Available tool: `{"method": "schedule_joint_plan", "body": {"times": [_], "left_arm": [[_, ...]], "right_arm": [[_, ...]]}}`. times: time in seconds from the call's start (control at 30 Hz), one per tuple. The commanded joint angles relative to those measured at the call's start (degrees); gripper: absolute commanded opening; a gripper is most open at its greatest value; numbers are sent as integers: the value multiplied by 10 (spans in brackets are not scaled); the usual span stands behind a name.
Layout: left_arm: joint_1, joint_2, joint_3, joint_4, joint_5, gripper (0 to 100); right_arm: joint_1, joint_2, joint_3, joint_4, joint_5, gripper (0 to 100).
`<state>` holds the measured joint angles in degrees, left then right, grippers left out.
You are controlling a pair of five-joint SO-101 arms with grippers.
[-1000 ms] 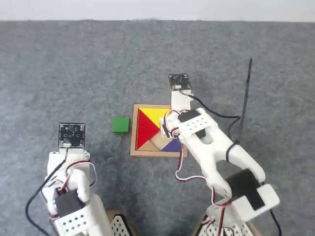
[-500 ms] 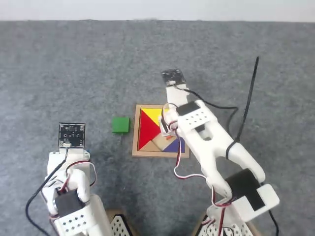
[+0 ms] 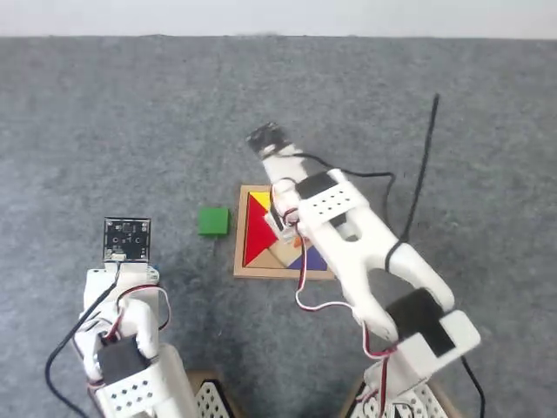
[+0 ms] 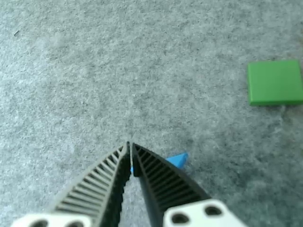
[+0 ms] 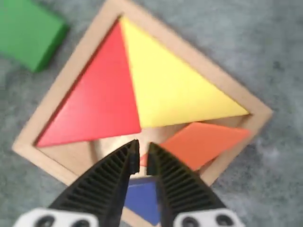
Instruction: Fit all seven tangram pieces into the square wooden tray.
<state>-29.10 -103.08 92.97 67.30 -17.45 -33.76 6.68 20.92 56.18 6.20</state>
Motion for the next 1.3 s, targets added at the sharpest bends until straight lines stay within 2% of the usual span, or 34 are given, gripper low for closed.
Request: {"method": "schedule_joint_plan", "body": {"times": [0.0,0.3,0.43,0.6,0.7,0.9,1.17,1.27], "left_arm": [[0,-11,-1,2,-5,15],[0,-11,-1,2,-5,15],[0,-11,-1,2,-5,15],[0,-11,-1,2,-5,15],[0,-11,-1,2,-5,15],[0,-11,-1,1,-5,15],[0,-11,-1,1,-5,15],[0,-11,-1,1,-5,15]], "right_arm": [[7,18,-30,-11,50,12],[25,43,-38,33,177,12],[26,-5,-48,78,176,12],[29,-88,-46,87,175,12],[66,-114,-45,78,173,12],[146,-27,-49,3,118,15],[99,42,-65,1,133,13],[121,38,-67,2,133,13]]}}
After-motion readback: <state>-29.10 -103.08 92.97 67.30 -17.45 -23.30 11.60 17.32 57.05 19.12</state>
